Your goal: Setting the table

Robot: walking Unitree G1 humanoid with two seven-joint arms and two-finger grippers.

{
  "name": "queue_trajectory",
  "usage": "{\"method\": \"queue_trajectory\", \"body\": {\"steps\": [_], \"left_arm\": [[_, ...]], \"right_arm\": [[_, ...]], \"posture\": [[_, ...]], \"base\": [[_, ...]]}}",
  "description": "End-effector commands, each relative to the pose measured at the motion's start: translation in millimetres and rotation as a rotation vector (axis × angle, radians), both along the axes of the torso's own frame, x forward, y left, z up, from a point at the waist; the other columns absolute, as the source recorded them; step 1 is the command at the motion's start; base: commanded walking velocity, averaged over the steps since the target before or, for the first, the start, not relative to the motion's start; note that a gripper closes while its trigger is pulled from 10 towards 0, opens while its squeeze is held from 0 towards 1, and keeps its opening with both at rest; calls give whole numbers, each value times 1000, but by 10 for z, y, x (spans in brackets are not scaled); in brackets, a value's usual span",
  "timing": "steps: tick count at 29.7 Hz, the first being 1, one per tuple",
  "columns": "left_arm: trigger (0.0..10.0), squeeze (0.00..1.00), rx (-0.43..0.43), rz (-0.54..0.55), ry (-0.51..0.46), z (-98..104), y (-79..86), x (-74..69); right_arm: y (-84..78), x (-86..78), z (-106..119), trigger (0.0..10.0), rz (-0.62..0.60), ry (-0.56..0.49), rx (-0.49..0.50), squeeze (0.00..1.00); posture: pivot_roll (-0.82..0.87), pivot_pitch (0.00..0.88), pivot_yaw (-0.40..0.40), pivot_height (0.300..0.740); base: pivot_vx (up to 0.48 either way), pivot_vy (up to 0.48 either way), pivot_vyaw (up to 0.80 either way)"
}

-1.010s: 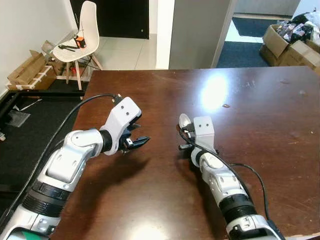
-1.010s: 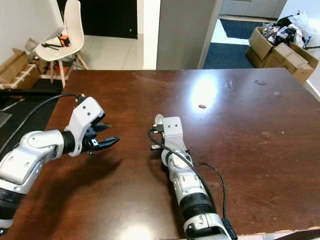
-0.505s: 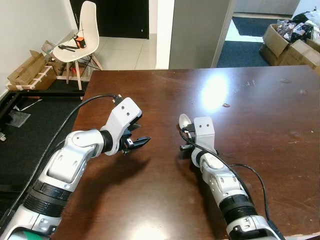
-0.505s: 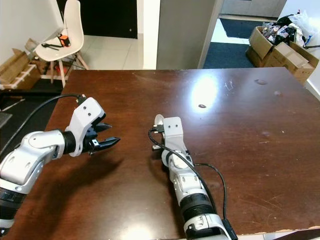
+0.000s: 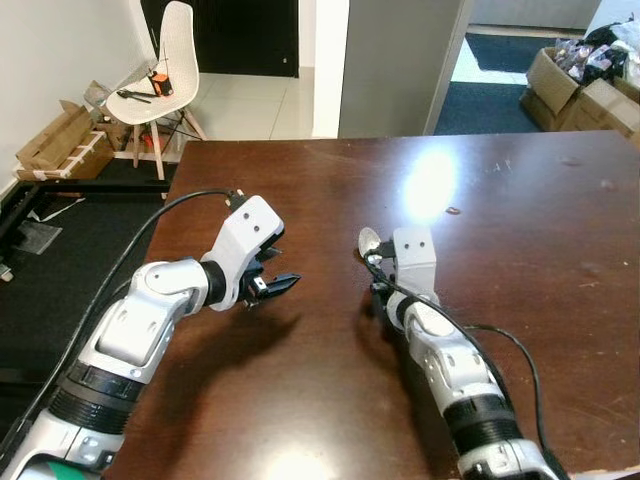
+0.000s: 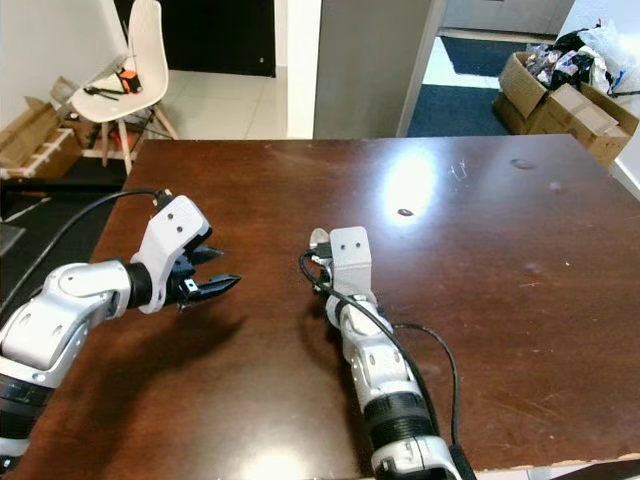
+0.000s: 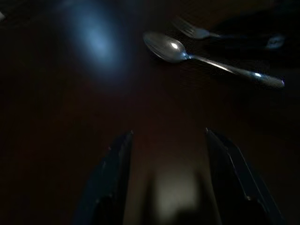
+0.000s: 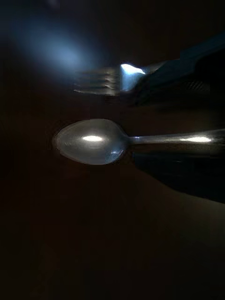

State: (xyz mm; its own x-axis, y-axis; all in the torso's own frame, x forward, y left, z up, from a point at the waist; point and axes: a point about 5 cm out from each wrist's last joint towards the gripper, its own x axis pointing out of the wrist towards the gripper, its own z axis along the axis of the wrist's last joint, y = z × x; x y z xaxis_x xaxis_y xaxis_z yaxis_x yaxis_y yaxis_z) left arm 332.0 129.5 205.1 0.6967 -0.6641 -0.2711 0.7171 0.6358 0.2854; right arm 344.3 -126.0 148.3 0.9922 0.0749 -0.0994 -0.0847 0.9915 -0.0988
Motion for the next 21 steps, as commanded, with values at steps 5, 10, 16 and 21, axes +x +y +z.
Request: {"method": "queue_trajectory", "body": {"steps": [5,10,16,21], "left_arm": [[10000,0,-162,144,-60,109,77,-23],[10000,0,-295,292,-123,134,214,-220],[10000,0,-303,465,-149,-19,453,-400],[10000,0,-305,614,-178,-145,528,-411]], "right_arm": [[22,-408,410,10000,21,-300,9,0],[-85,-793,230,10000,-24,-300,27,0],[-193,-955,195,10000,-18,-277,24,0],[-341,-873,254,10000,-24,-279,8,0]], "posture": [[-38,70,116,740],[-59,67,129,740],[-71,62,121,740],[-67,60,93,740]], "base": [[0,0,0],[0,0,0],[0,0,0],[0,0,0]]}}
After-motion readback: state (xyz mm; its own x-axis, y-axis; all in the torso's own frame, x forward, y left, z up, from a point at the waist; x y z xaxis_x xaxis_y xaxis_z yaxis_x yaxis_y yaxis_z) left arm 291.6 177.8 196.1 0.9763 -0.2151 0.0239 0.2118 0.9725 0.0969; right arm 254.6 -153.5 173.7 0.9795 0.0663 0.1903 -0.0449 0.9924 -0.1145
